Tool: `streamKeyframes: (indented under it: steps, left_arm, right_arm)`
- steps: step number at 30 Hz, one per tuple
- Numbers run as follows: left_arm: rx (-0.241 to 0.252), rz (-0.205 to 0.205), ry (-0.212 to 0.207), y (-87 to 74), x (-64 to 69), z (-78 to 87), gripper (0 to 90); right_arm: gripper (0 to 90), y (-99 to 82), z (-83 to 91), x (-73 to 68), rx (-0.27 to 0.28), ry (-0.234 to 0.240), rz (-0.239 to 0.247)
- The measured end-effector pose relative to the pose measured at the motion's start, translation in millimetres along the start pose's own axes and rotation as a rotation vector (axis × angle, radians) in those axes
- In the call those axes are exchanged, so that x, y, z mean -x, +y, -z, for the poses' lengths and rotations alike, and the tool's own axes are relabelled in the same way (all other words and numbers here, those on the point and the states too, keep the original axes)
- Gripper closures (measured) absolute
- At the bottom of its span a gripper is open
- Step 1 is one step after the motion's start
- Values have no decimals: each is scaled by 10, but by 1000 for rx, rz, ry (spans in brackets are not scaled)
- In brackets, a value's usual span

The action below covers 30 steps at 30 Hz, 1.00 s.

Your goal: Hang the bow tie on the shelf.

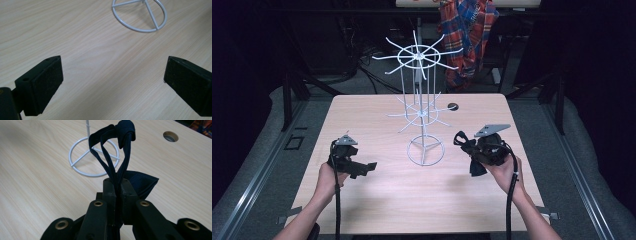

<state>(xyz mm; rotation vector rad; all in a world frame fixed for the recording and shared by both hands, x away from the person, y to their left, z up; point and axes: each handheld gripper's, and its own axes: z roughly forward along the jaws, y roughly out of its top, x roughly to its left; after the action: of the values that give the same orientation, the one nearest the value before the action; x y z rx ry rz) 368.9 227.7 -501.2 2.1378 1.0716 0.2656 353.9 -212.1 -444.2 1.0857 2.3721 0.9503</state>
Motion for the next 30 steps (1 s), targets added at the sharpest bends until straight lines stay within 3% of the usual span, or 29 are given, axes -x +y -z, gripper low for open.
streamKeyframes:
  steps: [7, 21, 30]
  left_arm:
    - [-5, 2, -1, -2, -7, 3, 23]
    - [-13, -2, -3, 1, -6, 3, 24]
    - [-6, 1, 2, -5, -5, -8, 25]
  right_arm:
    - [848, 84, 34, 31, 37, 0, 2]
    - [848, 177, 192, 60, 125, 19, -40]
    - [848, 280, 213, 13, 148, 17, -18]
